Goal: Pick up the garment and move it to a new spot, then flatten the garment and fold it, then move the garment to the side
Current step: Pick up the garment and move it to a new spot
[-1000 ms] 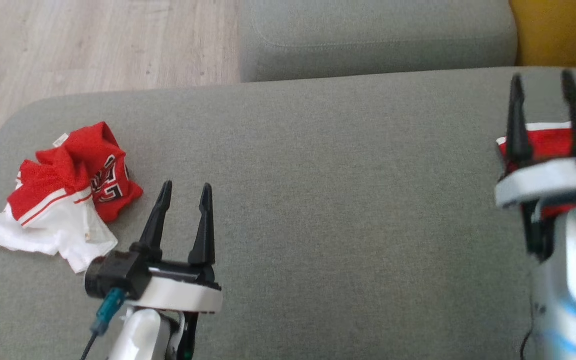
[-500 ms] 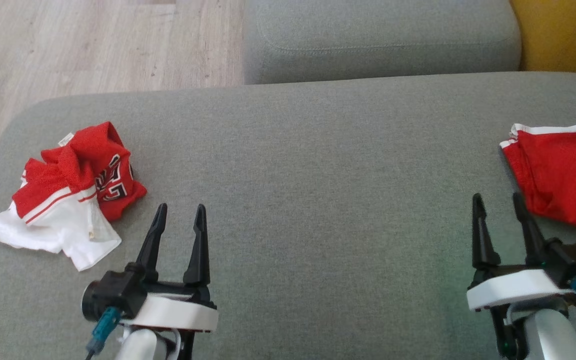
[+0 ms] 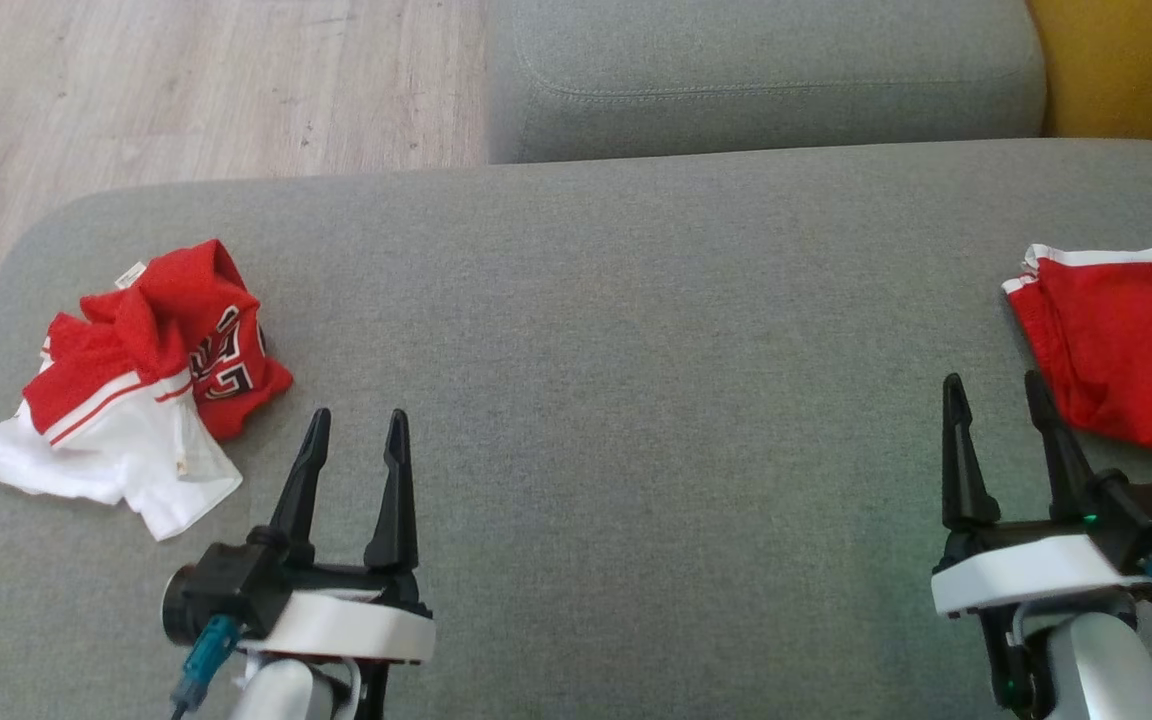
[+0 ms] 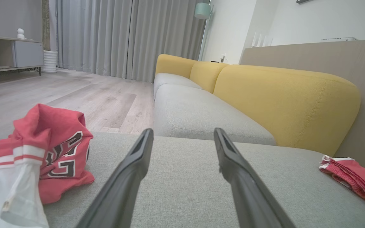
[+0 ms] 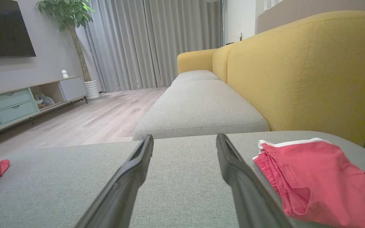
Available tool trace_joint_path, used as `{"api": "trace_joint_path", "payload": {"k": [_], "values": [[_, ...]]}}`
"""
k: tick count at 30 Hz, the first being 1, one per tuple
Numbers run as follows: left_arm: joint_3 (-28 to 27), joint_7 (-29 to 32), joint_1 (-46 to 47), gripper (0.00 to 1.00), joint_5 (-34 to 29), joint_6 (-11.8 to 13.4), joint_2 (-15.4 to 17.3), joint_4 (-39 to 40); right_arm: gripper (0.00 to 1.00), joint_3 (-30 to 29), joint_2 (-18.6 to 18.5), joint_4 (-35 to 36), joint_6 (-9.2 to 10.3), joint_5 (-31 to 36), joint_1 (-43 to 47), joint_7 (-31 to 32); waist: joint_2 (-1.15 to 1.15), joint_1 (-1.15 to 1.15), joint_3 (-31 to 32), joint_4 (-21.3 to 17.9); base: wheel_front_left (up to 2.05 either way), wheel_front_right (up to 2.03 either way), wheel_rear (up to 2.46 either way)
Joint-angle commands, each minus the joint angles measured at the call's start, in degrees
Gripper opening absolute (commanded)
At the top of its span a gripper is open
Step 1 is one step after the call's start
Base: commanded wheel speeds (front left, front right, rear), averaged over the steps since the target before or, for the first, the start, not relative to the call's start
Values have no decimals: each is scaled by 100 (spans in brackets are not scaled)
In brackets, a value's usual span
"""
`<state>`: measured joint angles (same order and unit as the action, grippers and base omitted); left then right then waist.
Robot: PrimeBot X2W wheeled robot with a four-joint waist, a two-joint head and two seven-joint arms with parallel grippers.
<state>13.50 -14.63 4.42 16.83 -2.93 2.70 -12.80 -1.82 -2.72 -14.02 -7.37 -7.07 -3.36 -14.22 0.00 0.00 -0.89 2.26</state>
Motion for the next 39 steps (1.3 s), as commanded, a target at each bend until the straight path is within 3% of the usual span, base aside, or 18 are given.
{"api": "trace_joint_path", "payload": {"k": [1,13,30,39], "values": [[-189,-37,183,100,33,37,18,204,100,163,-16,211,-12,-37,-108,-77,0,0,-1,-2,0,0,0],[-304,-37,194,100,-69,131,18,168,100,511,-16,328,-12,-186,-53,-77,0,0,42,323,0,0,0],[-481,-37,130,100,-213,113,18,188,100,1340,-16,363,-12,-380,114,-77,0,0,170,1772,0,0,0],[-683,-37,68,100,-296,42,18,159,100,1617,-16,333,-12,-509,124,-77,0,0,190,2034,0,0,0]]}}
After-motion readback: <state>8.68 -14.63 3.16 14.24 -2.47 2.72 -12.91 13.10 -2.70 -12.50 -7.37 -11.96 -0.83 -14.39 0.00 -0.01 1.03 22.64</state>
